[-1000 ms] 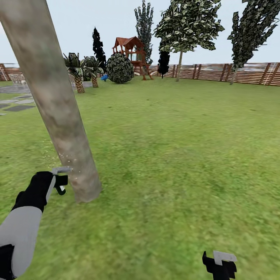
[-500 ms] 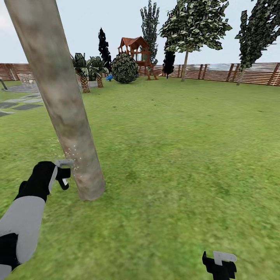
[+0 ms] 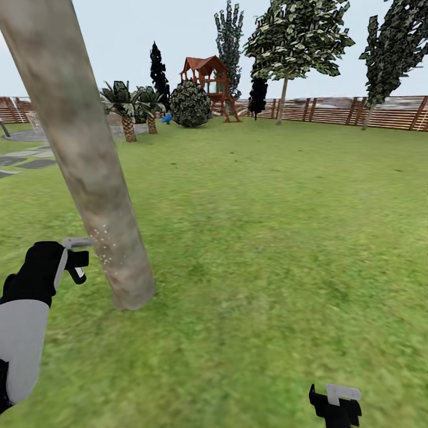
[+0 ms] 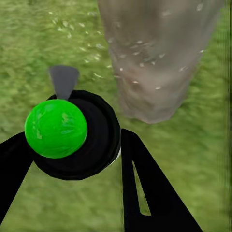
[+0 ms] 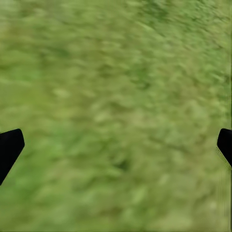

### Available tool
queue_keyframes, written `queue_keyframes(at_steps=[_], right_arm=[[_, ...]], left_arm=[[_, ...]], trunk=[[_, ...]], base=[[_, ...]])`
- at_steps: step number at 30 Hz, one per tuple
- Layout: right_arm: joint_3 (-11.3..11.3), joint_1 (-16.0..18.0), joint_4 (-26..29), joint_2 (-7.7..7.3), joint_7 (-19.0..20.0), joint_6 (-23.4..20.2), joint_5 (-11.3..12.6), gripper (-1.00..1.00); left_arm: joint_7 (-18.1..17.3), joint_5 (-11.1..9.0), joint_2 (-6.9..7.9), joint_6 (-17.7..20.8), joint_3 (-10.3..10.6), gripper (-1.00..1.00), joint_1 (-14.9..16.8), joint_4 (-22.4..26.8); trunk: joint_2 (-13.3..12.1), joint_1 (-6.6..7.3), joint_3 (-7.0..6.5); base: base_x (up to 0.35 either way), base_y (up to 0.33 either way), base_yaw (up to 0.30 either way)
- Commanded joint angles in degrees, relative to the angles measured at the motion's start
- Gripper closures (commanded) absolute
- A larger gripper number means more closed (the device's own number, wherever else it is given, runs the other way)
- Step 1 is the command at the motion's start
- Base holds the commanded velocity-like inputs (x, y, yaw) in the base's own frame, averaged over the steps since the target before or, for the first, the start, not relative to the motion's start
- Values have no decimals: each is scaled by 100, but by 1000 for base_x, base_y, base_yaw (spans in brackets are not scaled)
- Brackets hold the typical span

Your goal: In the garden, pick up the pesticide atomizer on the floor and spray pesticide onto both trees until each tree trunk is fully covered.

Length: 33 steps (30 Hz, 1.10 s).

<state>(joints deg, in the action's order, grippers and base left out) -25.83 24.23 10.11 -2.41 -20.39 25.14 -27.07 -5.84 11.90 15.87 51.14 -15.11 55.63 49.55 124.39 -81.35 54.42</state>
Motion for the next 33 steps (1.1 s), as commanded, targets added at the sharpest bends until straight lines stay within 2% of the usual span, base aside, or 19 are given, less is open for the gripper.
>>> queue_keyframes(at_steps=[1,12,22,33], right_arm=[[0,-1,0,1,0,0,0,-100],[0,-1,0,4,0,0,0,-100],[0,-1,0,4,0,0,0,-100],[5,0,1,-1,28,0,-21,-100]], left_arm=[[2,5,-6,1,0,100,0,1],[3,5,-38,1,-1,100,7,2],[4,5,-151,1,-1,100,9,2],[12,21,-155,1,3,100,0,2]], trunk=[[0,0,0],[0,0,0],[0,0,0],[0,0,0]], base=[[16,-267,0],[14,-272,10],[191,-234,243],[19,-269,13]])
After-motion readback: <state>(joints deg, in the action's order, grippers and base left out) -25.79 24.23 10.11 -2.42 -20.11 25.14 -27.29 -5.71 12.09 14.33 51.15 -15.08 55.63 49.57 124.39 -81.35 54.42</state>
